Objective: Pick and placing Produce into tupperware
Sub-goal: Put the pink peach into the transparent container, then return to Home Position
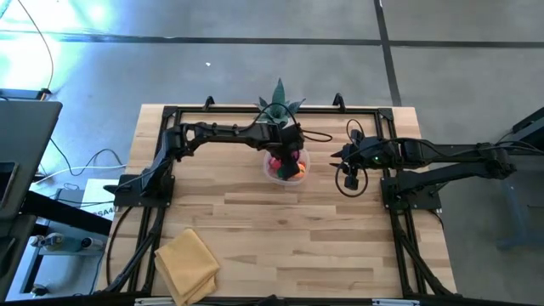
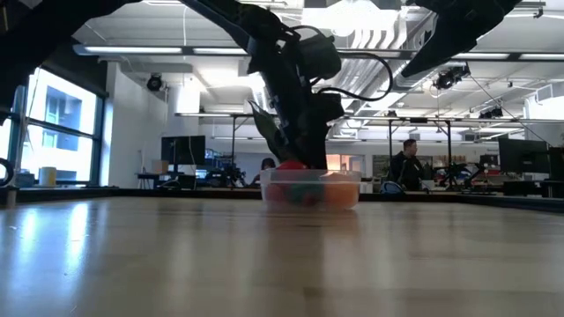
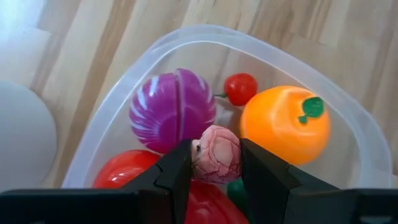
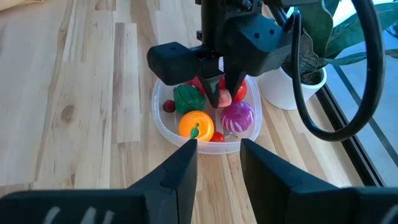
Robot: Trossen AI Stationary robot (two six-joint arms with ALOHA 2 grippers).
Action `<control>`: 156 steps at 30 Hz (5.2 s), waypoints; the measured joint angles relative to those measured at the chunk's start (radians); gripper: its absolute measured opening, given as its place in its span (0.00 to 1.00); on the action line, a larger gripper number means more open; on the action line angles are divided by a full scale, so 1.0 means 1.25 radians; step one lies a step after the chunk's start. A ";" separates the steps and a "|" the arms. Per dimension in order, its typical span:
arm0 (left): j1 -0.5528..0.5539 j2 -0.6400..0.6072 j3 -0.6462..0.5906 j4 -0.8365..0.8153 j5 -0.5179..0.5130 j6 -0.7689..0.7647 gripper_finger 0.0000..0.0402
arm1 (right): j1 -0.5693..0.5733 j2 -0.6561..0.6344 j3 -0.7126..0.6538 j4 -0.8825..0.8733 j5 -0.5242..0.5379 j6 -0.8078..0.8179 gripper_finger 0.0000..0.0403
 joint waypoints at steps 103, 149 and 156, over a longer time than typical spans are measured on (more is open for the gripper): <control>-0.205 -1.727 -1.054 0.549 0.068 -0.041 0.13 | 0.000 0.000 0.000 0.000 0.000 0.000 0.28; -0.204 -1.710 -1.368 0.620 0.002 -0.099 0.13 | 0.000 0.000 0.000 0.000 0.000 0.000 0.28; -0.204 -1.710 -1.368 0.603 0.002 -0.099 0.13 | 0.000 0.000 0.000 0.041 -0.042 0.163 0.28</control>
